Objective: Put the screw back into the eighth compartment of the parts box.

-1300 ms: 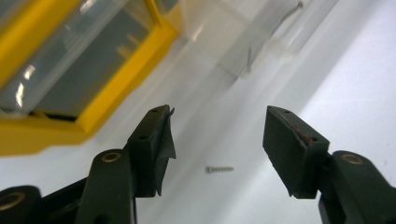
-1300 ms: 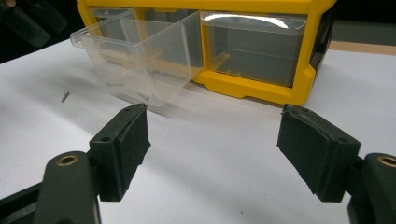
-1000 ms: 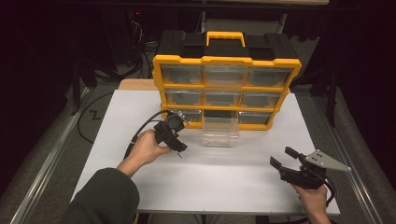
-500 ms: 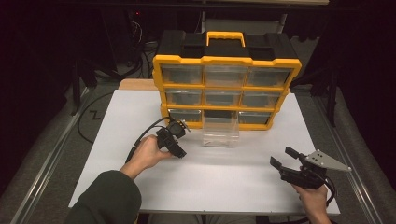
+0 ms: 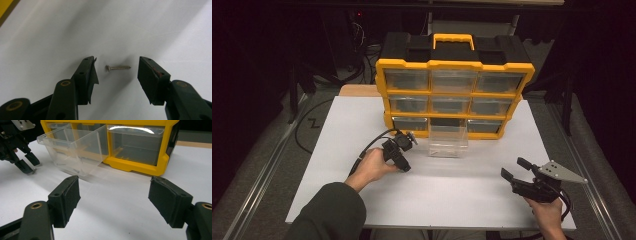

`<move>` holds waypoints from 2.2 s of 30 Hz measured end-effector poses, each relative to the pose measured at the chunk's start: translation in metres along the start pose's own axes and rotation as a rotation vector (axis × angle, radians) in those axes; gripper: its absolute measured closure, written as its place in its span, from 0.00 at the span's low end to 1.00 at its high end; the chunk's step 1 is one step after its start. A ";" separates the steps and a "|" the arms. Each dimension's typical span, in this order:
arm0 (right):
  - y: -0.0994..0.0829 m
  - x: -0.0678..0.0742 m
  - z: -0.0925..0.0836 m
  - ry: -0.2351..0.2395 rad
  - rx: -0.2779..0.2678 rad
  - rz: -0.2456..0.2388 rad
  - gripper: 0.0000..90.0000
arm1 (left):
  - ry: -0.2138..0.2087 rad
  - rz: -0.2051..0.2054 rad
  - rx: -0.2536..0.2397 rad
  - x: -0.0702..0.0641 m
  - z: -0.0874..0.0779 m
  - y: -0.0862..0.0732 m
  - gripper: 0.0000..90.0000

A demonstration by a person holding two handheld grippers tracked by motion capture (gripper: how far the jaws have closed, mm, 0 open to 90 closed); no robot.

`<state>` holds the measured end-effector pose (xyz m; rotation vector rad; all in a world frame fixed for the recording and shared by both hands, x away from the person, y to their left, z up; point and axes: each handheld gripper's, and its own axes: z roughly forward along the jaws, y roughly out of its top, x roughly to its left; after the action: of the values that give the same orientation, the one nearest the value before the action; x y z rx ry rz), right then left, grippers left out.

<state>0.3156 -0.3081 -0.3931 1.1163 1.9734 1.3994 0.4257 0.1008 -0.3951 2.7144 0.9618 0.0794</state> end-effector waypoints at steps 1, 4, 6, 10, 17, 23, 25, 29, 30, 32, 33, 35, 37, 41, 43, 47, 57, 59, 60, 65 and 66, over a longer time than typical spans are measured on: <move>0.000 0.000 0.000 0.000 0.000 0.000 0.29 | 0.002 0.001 0.005 0.000 0.001 0.001 0.54; 0.000 0.000 0.000 0.000 0.000 0.000 0.29 | -0.001 0.004 0.016 -0.001 0.003 0.002 0.55; 0.000 0.000 0.000 -0.001 0.000 0.004 0.29 | 0.000 0.013 0.030 -0.001 0.004 0.003 0.56; 0.000 0.000 0.000 0.001 0.001 0.000 0.29 | -0.004 -0.001 0.024 0.000 0.005 0.003 0.58; 0.000 0.000 0.001 -0.002 0.000 0.000 0.29 | 0.015 0.015 0.034 0.001 0.004 0.003 0.64; 0.000 0.001 0.001 0.001 0.006 -0.001 0.29 | 0.031 0.046 0.050 -0.005 0.004 0.005 0.70; 0.000 0.001 0.001 0.002 0.004 -0.006 0.29 | 0.030 0.048 0.053 -0.005 0.004 0.006 0.71; 0.000 0.001 0.001 0.000 0.002 -0.002 0.29 | 0.027 0.056 0.055 -0.006 0.004 0.006 0.73; 0.000 0.001 0.001 0.000 0.002 -0.001 0.29 | 0.026 0.058 0.057 -0.006 0.004 0.006 0.74; 0.000 0.001 0.001 0.002 0.004 -0.001 0.29 | 0.028 0.061 0.059 -0.007 0.005 0.007 0.75; 0.000 0.001 0.001 0.001 0.002 -0.003 0.29 | 0.028 0.061 0.059 -0.007 0.005 0.007 0.75; 0.000 0.001 0.001 0.001 0.002 -0.001 0.29 | 0.026 0.059 0.058 -0.007 0.005 0.007 0.75; 0.000 0.001 0.001 0.001 0.002 -0.002 0.29 | 0.026 0.060 0.058 -0.006 0.004 0.006 0.76; 0.000 0.001 0.001 0.002 0.001 -0.003 0.29 | 0.026 0.062 0.057 -0.007 0.004 0.006 0.76; 0.000 0.001 0.001 0.002 0.001 -0.002 0.29 | 0.026 0.062 0.057 -0.006 0.004 0.006 0.76; 0.000 0.001 0.001 0.007 0.002 0.000 0.29 | 0.023 0.063 0.056 -0.006 0.004 0.006 0.76; 0.000 0.001 0.002 0.007 0.004 -0.006 0.29 | 0.016 0.063 0.046 -0.005 0.002 0.006 0.79; 0.000 0.002 0.002 0.005 0.002 -0.001 0.29 | 0.014 0.063 0.046 -0.005 0.002 0.006 0.79; 0.000 0.001 0.002 0.004 0.002 -0.002 0.29 | 0.014 0.062 0.045 -0.005 0.002 0.006 0.79; 0.000 0.001 0.001 0.008 0.003 0.001 0.29 | 0.016 0.062 0.049 -0.005 0.003 0.006 0.79; 0.000 0.001 0.001 0.006 0.002 0.000 0.29 | 0.016 0.062 0.049 -0.005 0.003 0.006 0.78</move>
<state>0.3161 -0.3066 -0.3936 1.1141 1.9798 1.4019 0.4258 0.0928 -0.3961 2.7930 0.8956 0.0910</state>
